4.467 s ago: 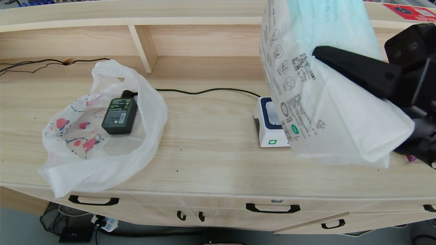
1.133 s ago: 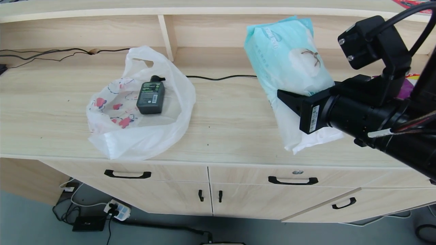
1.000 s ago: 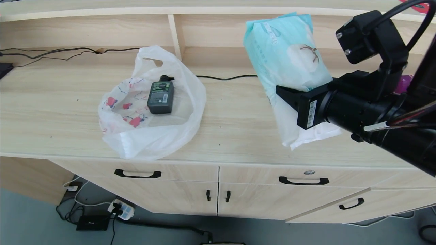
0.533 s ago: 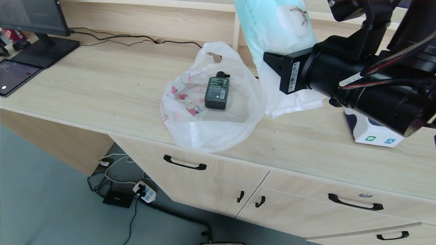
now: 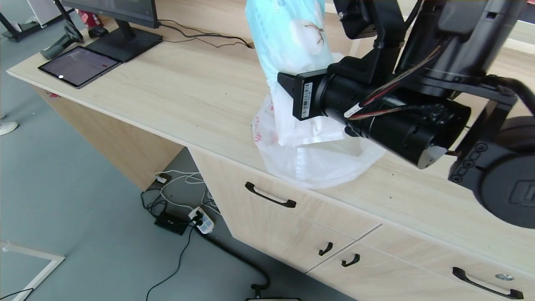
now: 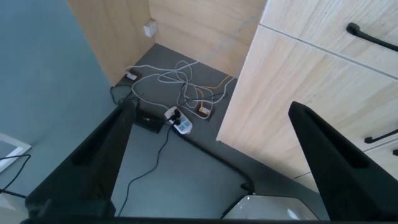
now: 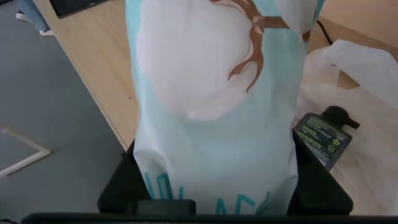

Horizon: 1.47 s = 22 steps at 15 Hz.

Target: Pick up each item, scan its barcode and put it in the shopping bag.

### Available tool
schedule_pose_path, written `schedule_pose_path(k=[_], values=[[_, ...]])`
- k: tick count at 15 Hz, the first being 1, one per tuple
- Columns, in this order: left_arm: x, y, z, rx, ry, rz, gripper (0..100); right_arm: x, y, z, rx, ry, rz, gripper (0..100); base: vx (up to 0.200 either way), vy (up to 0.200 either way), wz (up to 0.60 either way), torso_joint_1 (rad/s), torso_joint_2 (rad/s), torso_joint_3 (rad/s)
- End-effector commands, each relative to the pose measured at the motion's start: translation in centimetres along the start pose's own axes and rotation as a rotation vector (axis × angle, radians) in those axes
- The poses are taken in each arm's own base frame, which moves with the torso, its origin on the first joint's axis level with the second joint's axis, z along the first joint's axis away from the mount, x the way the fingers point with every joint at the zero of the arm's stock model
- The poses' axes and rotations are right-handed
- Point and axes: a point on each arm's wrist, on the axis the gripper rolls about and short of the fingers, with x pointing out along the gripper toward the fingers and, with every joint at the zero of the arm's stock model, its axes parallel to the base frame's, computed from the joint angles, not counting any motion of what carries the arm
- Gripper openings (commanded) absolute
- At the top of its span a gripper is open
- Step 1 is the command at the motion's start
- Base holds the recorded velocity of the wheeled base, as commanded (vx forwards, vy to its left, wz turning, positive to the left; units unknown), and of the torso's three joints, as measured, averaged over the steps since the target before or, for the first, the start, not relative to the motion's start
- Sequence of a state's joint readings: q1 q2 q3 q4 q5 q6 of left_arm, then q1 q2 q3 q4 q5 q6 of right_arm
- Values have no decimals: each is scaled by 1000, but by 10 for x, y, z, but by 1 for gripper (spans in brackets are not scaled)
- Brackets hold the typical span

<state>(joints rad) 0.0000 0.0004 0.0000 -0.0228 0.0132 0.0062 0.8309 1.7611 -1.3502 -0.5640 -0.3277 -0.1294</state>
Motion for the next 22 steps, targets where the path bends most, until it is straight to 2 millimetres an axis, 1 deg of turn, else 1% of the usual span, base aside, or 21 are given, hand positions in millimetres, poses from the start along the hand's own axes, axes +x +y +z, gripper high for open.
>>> schedule_pose_path(k=[1, 3, 4, 5, 6, 7, 13, 15, 18, 22], values=[[0, 0, 0, 0, -1, 1, 100, 22, 11, -22, 2, 27, 19, 0, 0, 0, 0, 0, 0, 0], [0, 0, 0, -2, -4, 1, 100, 32, 3, -31, 9, 11, -9, 0, 0, 0, 0, 0, 0, 0], [0, 0, 0, -2, -4, 1, 100, 33, 3, -31, 9, 11, -9, 0, 0, 0, 0, 0, 0, 0], [0, 0, 0, -5, -5, 2, 100, 36, -7, -35, 4, 10, -37, 0, 0, 0, 0, 0, 0, 0], [0, 0, 0, -5, -5, 2, 100, 36, -7, -35, 4, 10, -37, 0, 0, 0, 0, 0, 0, 0], [0, 0, 1, -5, -7, 2, 100, 40, -23, -36, -5, 9, -80, 0, 0, 0, 0, 0, 0, 0], [0, 0, 0, -5, -5, 2, 100, 42, -59, -30, -31, -25, -174, 0, 0, 0, 0, 0, 0, 0], [0, 0, 0, -5, -5, 1, 100, 41, -67, -31, -48, -24, -174, 0, 0, 0, 0, 0, 0, 0], [0, 0, 0, -5, -5, 1, 100, 41, -72, -34, -63, -28, -184, 0, 0, 0, 0, 0, 0, 0], [0, 0, 0, -5, -5, 2, 100, 36, -72, -50, -82, -7, -183, 0, 0, 0, 0, 0, 0, 0]])
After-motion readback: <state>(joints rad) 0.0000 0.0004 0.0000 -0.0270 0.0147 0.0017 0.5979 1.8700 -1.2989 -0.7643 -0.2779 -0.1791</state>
